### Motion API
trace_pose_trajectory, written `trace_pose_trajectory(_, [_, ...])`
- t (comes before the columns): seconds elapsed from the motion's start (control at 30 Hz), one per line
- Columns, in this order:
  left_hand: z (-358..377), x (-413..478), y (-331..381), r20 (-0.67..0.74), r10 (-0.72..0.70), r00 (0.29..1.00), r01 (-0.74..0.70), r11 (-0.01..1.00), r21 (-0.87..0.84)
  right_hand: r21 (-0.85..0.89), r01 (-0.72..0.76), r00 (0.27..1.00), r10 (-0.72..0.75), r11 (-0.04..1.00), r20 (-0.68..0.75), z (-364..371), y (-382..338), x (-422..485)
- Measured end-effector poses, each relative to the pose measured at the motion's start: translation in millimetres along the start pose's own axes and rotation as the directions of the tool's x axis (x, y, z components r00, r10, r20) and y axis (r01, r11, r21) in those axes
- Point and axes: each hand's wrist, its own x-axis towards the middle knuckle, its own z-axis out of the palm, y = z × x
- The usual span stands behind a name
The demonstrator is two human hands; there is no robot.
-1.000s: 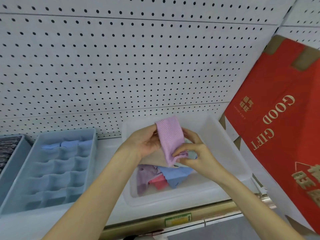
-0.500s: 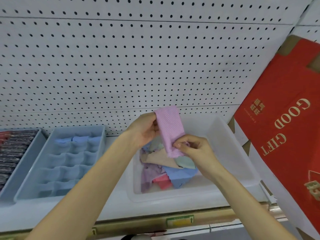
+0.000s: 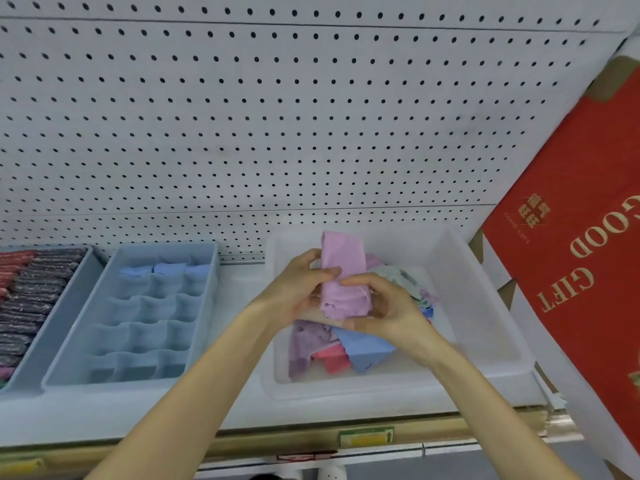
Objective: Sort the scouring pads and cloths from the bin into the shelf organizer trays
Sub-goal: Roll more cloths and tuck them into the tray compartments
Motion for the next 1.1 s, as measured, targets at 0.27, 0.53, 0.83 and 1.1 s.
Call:
trace_pose_trajectory(0.27, [-9.2, -14.3, -4.2, 0.077, 0.148, 0.986, -0.152, 0.987, 0.047, -0.201, 0.098, 0.99, -0.116, 0.975, -0.079, -5.1, 2.0, 0.5])
trace_pose_trajectory(0.53, [-3.9, -28.4, -16.3, 0.187, 0.235, 0.954, -0.204, 0.964, -0.173, 0.168, 0.019, 0.932, 0.044, 0.986, -0.36, 15.4, 9.1, 17.4])
trace_pose_trajectory(0.83, [11.0, -31.0, -18.2, 0.111, 0.273, 0.956, -0.265, 0.961, -0.082, 0.288, -0.043, 0.802, 0.205, 0.957, -0.561, 32.5, 5.6, 23.7])
trace_pose_trajectory(1.1, [16.8, -23.9, -20.5, -0.167, 0.391, 0.905, -0.392, 0.92, 0.023, 0.198, 0.036, 0.793, 0.093, 0.98, -0.603, 30.1, 6.3, 16.6])
